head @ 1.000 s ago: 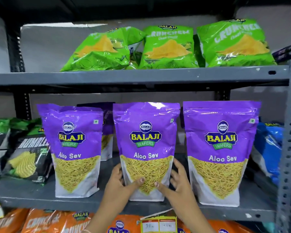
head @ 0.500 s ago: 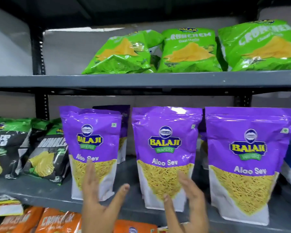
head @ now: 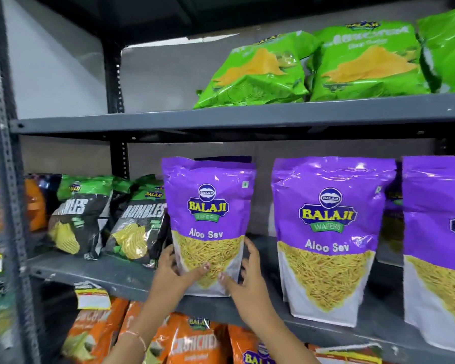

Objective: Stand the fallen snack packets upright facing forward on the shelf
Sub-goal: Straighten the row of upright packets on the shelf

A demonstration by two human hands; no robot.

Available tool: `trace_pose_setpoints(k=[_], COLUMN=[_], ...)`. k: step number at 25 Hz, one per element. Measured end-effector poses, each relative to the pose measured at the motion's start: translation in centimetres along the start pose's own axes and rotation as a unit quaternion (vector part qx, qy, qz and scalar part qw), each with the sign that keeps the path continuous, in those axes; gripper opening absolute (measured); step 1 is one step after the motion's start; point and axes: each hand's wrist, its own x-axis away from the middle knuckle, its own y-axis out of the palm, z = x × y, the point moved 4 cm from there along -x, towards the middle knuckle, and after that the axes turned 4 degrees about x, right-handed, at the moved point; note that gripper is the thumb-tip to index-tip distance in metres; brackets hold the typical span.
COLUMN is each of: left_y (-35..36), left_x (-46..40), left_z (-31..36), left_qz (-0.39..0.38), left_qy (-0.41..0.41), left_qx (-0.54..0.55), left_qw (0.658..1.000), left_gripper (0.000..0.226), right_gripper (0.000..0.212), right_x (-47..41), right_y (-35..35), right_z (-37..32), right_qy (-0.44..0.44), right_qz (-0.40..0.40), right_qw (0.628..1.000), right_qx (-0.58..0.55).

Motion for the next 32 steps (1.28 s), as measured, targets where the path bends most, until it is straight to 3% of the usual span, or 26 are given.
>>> trace_pose_setpoints(k=[13,22,24,26,28,29,32], left_y=[0.7,0.8,1.0,1.0,2.0,3.6,10.7], left_x=[0.8,1.2,2.1,4.2,7.5,9.3,13.8], left_z=[-0.1,0.4,1.1,2.2,4.2,5.4,7.2], left_qz=[-0.02,-0.032,0.003,0.098,0.151,0.135,-0.015], left_qy=[0.008,0.013,0.028,0.078,0.206,0.28,0.385], left_qx=[-0.024,-0.031,-0.033,-0.041,0.019,0.045,0.039], left_qw=[0.999,0.999,0.999,0.991,0.967,0.949,0.922], left_gripper=[0.121,0.12,0.123,0.113,0.092,0.081,0.037], right_gripper=[0.091,0.094,0.092,0.086,0.074,0.066,0.054], right_x=[0.1,0.6,1.5,4.0,7.9,9.8,13.3], right_y=[-0.6,-1.0,-1.1,-1.5,-3.7,-6.0,-15.9], right_z=[0.9,0.3,-1.1,-3.1,-5.4,-6.5,-8.2], right_qy=[0.024,0.015,-0.008,-0.028,-0.062,-0.094,-0.198], right_qz=[0.061,0.055,0.044,0.044,0.105,0.172,0.38], right_qw=[0.997,0.998,0.999,0.999,0.992,0.981,0.899], right_qx=[-0.029,-0.006,-0.001,-0.002,0.001,0.014,0.093])
